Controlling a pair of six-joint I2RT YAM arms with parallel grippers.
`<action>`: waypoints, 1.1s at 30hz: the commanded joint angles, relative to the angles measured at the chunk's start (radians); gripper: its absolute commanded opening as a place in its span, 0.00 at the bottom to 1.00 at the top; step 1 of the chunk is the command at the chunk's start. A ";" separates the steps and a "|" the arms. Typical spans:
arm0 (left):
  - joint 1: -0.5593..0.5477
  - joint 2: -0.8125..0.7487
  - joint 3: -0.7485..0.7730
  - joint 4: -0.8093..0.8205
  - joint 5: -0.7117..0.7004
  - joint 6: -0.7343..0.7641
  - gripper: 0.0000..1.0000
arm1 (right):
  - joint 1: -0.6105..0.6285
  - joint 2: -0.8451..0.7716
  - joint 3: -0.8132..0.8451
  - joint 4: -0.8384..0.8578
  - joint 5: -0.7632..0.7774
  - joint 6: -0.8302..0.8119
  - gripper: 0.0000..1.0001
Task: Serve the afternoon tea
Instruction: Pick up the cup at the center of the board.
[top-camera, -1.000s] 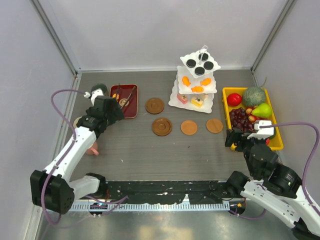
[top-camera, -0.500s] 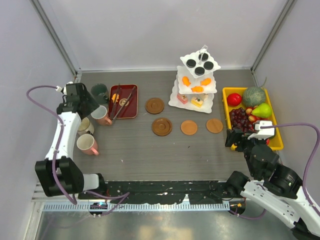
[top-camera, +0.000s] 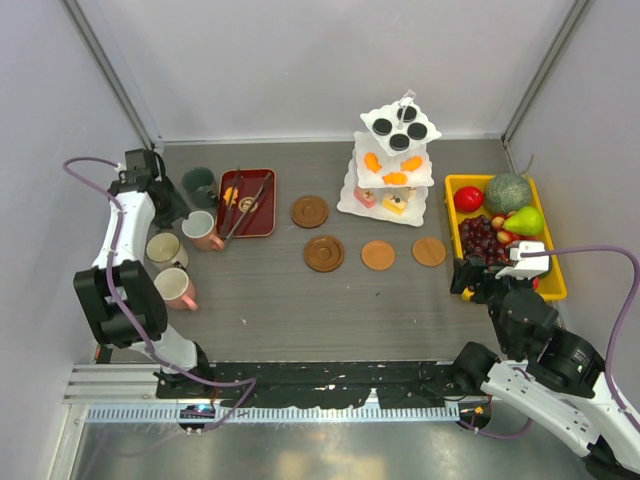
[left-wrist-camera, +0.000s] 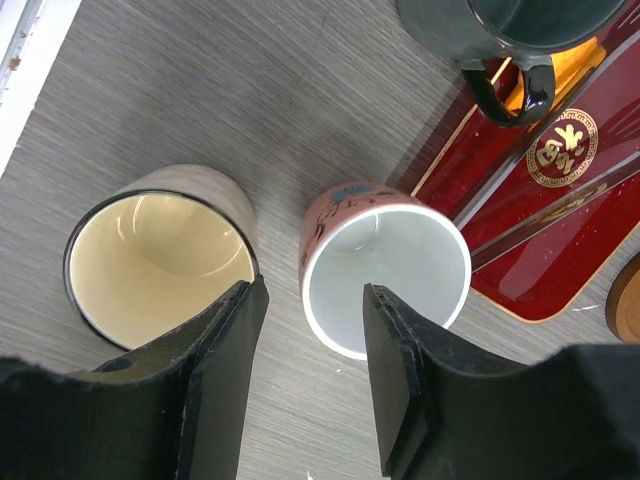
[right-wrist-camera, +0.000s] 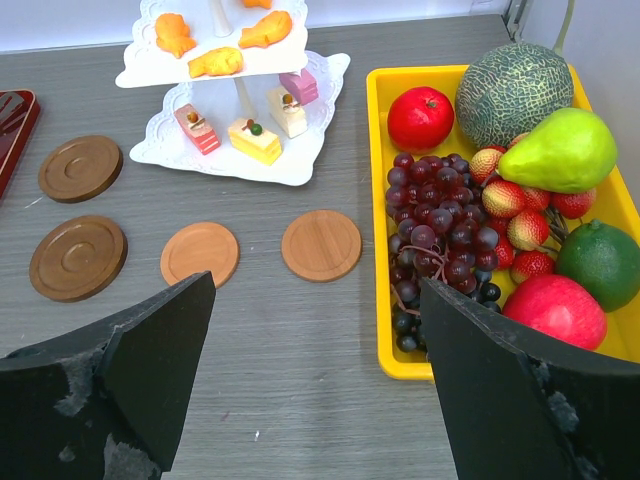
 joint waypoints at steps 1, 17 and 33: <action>0.012 0.059 0.070 -0.015 0.068 0.025 0.49 | -0.001 0.003 0.004 0.029 0.011 0.011 0.90; 0.022 0.185 0.099 -0.013 0.162 0.026 0.30 | -0.001 0.022 0.006 0.026 0.017 0.016 0.90; 0.021 -0.004 0.064 -0.088 0.128 0.054 0.00 | 0.001 0.131 0.023 0.109 -0.212 -0.035 0.89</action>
